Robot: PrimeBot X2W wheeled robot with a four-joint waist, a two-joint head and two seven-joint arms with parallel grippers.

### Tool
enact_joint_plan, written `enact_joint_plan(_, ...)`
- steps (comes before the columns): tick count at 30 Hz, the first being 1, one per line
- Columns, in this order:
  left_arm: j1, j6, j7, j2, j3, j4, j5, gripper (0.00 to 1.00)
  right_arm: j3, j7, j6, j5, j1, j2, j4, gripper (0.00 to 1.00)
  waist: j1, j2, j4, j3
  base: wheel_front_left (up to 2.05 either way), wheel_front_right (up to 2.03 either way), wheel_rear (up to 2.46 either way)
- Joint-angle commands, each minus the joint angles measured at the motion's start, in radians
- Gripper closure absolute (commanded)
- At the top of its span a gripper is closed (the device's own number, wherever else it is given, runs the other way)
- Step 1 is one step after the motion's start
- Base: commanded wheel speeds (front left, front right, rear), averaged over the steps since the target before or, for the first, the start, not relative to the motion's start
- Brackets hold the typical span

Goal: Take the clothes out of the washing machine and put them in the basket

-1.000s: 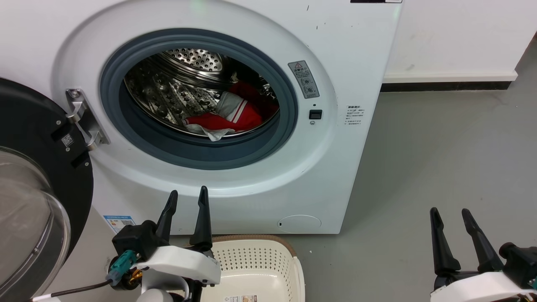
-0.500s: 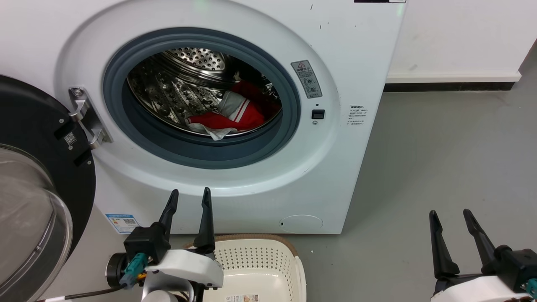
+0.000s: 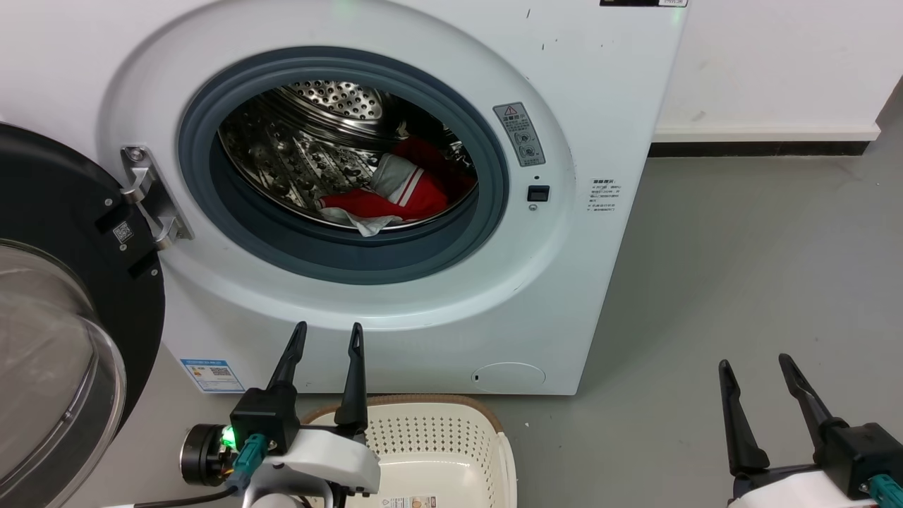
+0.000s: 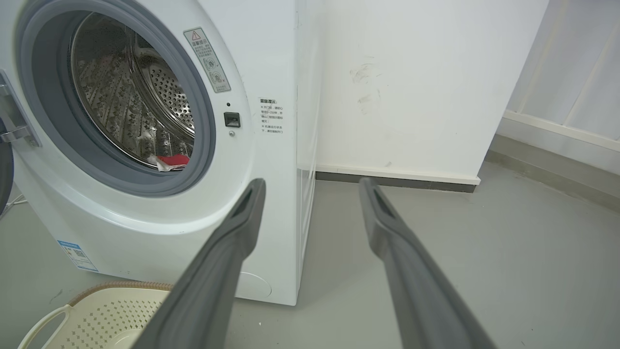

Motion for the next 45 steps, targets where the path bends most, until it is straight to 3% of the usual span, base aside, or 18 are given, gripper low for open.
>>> enact_joint_plan(1,0.013,0.006,-0.005,0.001,0.002,0.003,0.006,0.00,-0.001,0.002,-0.001,-0.001,0.014,0.002,-0.004,0.00,0.0000,0.0000,0.000,0.001,0.00,0.00,0.00)
enact_joint_plan(26,-0.017,0.014,-0.004,0.001,0.012,0.020,0.003,0.00,0.000,0.017,-0.001,0.016,-0.004,0.002,-0.008,0.00,0.0000,0.0000,0.008,0.025,0.00,0.00,0.00)
enact_joint_plan(35,-0.131,0.022,-0.004,0.001,0.046,0.055,0.009,0.00,0.026,0.027,-0.001,-0.005,-0.073,0.002,-0.066,0.00,0.0000,0.0000,-0.032,0.165,0.00,0.00,0.00)
enact_joint_plan(45,-0.387,0.007,-0.004,0.030,0.121,0.200,0.033,0.00,0.066,0.010,-0.001,0.005,-0.181,0.002,-0.120,0.00,0.0000,0.0000,-0.111,0.391,0.00,0.00,0.00)
